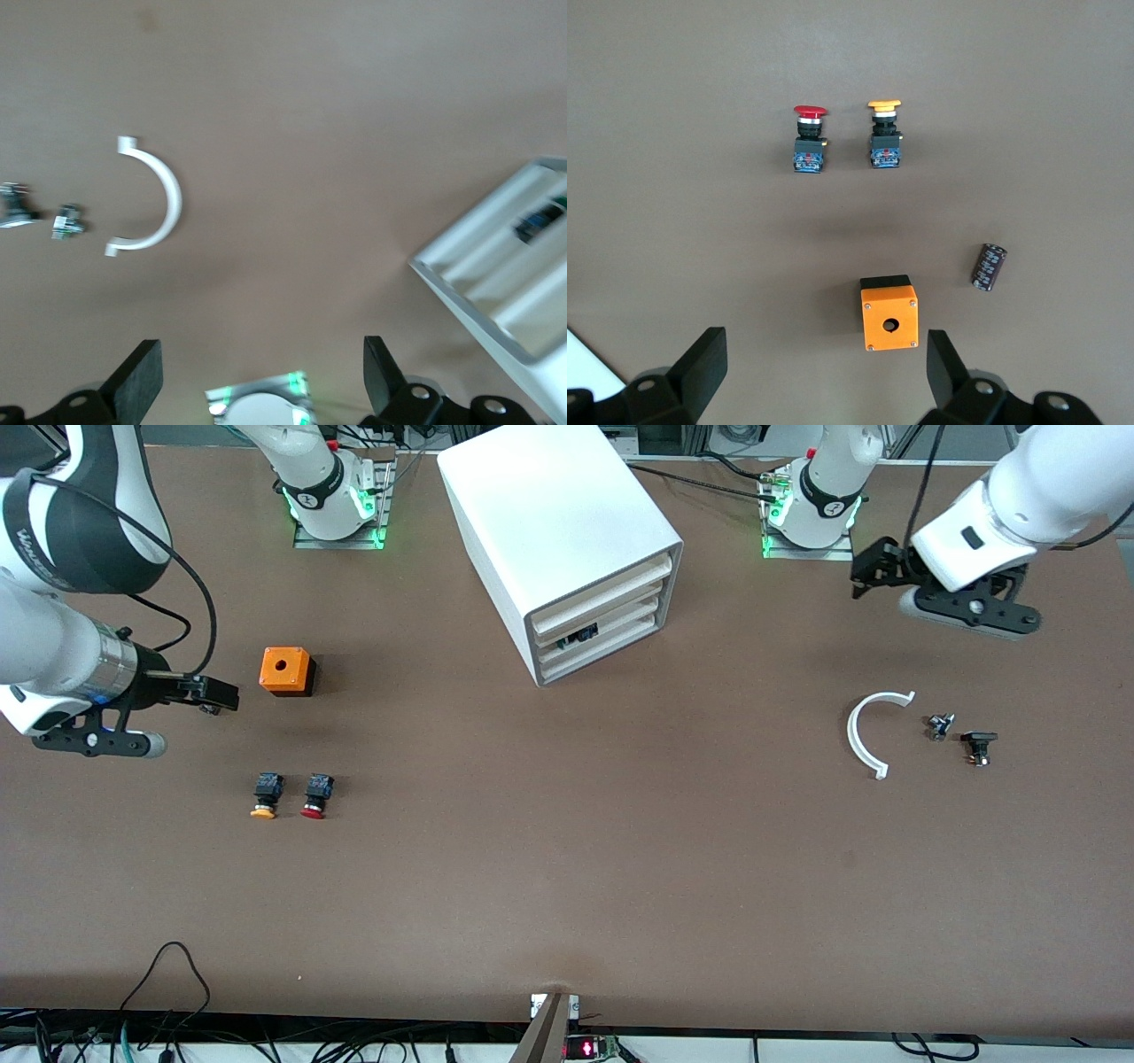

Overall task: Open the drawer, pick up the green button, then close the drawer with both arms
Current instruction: 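Reach the left gripper to the drawer handle while the right gripper rises, then pull the drawer open with the left gripper while the right gripper approaches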

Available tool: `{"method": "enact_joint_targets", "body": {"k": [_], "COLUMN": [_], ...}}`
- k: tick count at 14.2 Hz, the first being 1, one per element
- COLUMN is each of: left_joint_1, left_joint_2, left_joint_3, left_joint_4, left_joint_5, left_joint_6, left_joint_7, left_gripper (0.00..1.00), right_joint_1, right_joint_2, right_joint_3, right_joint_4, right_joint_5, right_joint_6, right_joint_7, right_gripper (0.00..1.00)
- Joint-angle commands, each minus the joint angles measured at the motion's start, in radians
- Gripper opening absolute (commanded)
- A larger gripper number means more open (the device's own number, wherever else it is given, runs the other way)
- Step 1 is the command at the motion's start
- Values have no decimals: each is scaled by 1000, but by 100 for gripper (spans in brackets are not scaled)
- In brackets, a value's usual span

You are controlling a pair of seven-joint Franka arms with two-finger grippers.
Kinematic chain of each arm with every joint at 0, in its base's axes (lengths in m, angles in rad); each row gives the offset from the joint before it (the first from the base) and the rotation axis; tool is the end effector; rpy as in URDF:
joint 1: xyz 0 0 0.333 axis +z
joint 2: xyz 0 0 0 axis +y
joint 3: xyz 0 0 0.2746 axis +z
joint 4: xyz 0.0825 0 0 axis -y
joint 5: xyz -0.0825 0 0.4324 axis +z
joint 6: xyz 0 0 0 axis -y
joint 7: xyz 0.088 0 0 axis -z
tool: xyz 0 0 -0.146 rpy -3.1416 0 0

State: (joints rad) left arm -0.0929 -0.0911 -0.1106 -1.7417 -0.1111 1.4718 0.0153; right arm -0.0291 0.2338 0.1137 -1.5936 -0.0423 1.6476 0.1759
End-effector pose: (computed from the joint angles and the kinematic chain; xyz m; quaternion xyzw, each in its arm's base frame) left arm 0.5404 -0.1304 0.5029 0.9888 -0.1084 -0.0938 0.0419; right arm 0.6419 0.0450 0.3926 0.9951 -0.0423 -0.0872 0.0191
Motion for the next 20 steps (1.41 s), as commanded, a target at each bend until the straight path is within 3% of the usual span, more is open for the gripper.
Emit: {"method": "enact_joint_targets", "body": {"k": [1, 8, 10, 13, 17, 20], "left_joint_1": [-1, -10, -19, -21, -24, -41], "left_joint_2": [31, 192, 293, 364, 390, 532], "left_joint_3": [-18, -69, -96, -98, -146, -149], "left_joint_4": [25, 13, 13, -10, -238, -265], "left_joint_5": [-88, -468, -609, -711, -855, -946], "left_joint_6": [-47, -82, -62, 21, 290, 390], "left_joint_7": [6, 46, 188, 432, 708, 924], "left_gripper": [100, 100, 100, 98, 96, 97], "right_joint_1": [6, 116, 135, 216, 273, 310], "right_joint_2": [39, 104, 120, 139, 170, 196], "right_joint_3": [11, 11, 11, 11, 11, 11], "right_joint_4": [43, 113, 147, 194, 245, 289], "right_joint_5": [1, -1, 1, 22, 22, 22], "right_joint_6": [1, 44, 40, 41, 41, 43], "right_joint_7": [65, 244, 282, 417, 545, 617], "right_gripper": [100, 100, 100, 100, 100, 100]}}
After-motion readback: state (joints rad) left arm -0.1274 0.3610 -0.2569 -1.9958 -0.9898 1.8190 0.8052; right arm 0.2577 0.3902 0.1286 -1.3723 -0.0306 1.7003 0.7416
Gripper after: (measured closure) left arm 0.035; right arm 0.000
